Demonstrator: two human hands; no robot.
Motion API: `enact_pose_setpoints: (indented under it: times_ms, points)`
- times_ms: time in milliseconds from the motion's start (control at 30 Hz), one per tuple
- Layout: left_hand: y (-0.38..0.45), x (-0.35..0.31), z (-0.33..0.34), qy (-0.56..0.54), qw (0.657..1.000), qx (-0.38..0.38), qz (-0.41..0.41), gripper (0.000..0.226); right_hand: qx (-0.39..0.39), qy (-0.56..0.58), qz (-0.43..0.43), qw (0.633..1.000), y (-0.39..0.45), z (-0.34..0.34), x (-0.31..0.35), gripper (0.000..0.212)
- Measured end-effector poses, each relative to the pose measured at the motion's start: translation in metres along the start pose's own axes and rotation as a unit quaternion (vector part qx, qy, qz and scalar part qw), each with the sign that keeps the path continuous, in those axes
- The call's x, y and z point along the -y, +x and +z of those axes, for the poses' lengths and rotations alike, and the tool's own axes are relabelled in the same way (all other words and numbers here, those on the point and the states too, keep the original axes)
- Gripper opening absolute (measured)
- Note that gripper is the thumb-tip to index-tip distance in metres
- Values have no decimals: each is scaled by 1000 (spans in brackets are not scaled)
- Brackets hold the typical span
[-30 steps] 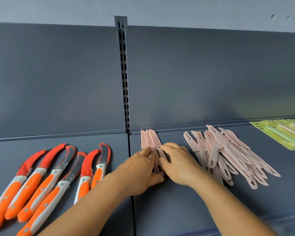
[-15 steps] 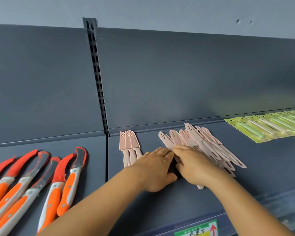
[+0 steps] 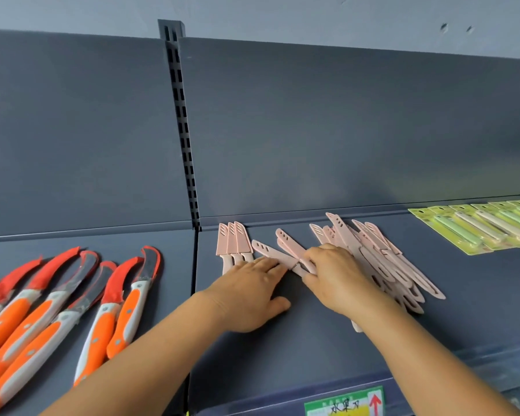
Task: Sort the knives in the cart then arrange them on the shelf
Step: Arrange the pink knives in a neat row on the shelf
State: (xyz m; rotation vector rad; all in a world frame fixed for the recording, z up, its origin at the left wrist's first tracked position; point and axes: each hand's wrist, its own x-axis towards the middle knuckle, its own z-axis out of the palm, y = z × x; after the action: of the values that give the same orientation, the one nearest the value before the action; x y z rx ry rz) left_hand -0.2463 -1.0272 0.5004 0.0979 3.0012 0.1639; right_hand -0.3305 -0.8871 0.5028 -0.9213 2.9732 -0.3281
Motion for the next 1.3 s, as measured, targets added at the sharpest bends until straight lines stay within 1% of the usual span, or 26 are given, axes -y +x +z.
enact_pose_setpoints:
  times_ms: [33,133,167,233,300,367,433,467,600,633,733,800,867,1000,1133,1200,1300]
  points:
    - [-1,0,0,-3,1000,2,-2,64,7,-14,3,1000,-1,-1,2,27]
    - [-1,1,1,-7,1000,0,-3,63,37,-44,1,998,-3,-6,11,41]
    - [-1,2,2,-5,1000,-1,-4,63,37,-55,6,998,-3,-7,14,38]
    - [0,2,2,0,1000,-1,-6,63,19,-62,25,998,0,-8,16,24]
    - [1,1,0,6,1000,-3,-6,62,1,-28,60,998,3,-9,14,19]
    - [1,0,-2,8,1000,1,-2,62,-20,27,82,996,4,-10,13,24]
    - [-1,1,-6,4,1000,-1,-7,63,-37,108,85,990,5,-11,16,33]
    - [-3,3,-8,0,1000,-5,-16,63,-39,146,83,985,7,-10,20,34]
    - [-11,19,-14,-13,998,-36,-52,55,-29,216,80,973,18,0,44,26]
    - [-13,23,-14,-16,998,-39,-52,57,-25,242,85,966,20,3,50,24]
    - [-19,33,-15,-11,999,-4,-50,82,-13,309,105,945,26,9,68,23]
    - [-22,36,-14,-14,999,14,-47,86,-8,324,109,940,31,12,76,25]
    - [-22,38,-12,-26,999,12,-41,83,-7,317,110,942,34,14,81,28]
    - [-21,42,-8,-48,998,-9,-33,80,0,259,103,960,36,16,83,28]
    - [-13,39,-6,-43,998,-29,-23,79,13,193,80,978,32,12,79,35]
    - [-7,37,-5,-33,999,-29,-13,78,7,169,78,983,27,8,70,35]
    - [-2,35,-3,-6,1000,-12,-8,77,14,73,78,994,15,3,49,31]
